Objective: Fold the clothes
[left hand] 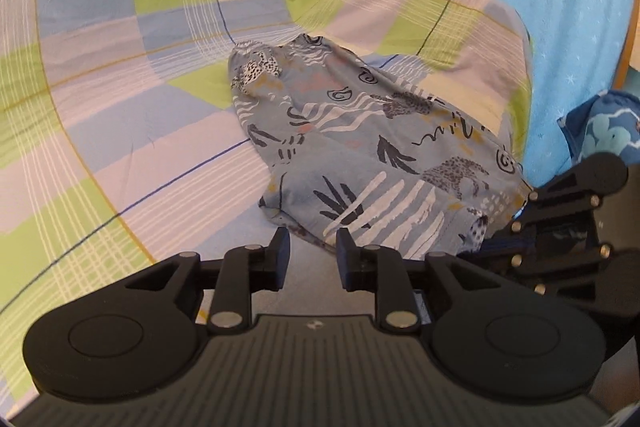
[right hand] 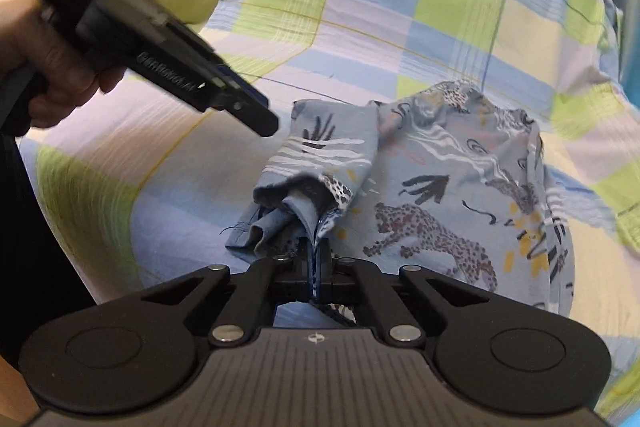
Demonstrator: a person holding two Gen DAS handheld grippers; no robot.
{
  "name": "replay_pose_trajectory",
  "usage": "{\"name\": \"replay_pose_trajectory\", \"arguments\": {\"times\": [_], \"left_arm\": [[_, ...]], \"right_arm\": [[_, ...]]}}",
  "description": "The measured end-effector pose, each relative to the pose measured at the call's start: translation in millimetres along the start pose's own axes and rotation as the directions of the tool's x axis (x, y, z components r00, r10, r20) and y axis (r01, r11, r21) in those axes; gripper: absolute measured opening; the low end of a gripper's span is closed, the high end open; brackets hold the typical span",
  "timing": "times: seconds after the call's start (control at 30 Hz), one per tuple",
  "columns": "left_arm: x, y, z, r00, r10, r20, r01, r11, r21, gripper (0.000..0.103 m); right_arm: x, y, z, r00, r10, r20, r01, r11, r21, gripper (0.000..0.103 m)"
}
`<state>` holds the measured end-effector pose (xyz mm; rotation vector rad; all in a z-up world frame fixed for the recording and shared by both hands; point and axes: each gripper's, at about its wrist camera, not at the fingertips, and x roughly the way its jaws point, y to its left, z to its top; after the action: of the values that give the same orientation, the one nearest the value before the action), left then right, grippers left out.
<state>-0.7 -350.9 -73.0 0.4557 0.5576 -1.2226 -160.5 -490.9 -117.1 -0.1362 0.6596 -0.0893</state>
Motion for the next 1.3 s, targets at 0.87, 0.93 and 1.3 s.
{"name": "replay_pose_trajectory", "arguments": {"times": [0.87,0.93,1.3], "left_arm": [[3.0,-108.3,-37.3,0.985,0.059,0.162,-0.162,0.636,0.754,0.003],[1.0,-108.0,-45.1,0.992,0.051,0.113,-0.121,0.609,0.784,0.003],[23.0,-99.5,-53.2,0.995,0.101,0.018,-0.078,0.623,0.778,0.004]], "right_arm": [[-38.7,8.6,1.5,0.970,-0.221,0.097,0.238,0.944,-0.229,0.000],[-37.1,21.8,-4.3,0.979,-0.187,0.078,0.201,0.937,-0.287,0.000],[-28.9,-6.9,-30.1,0.997,-0.033,-0.072,0.039,0.996,0.084,0.034]]}}
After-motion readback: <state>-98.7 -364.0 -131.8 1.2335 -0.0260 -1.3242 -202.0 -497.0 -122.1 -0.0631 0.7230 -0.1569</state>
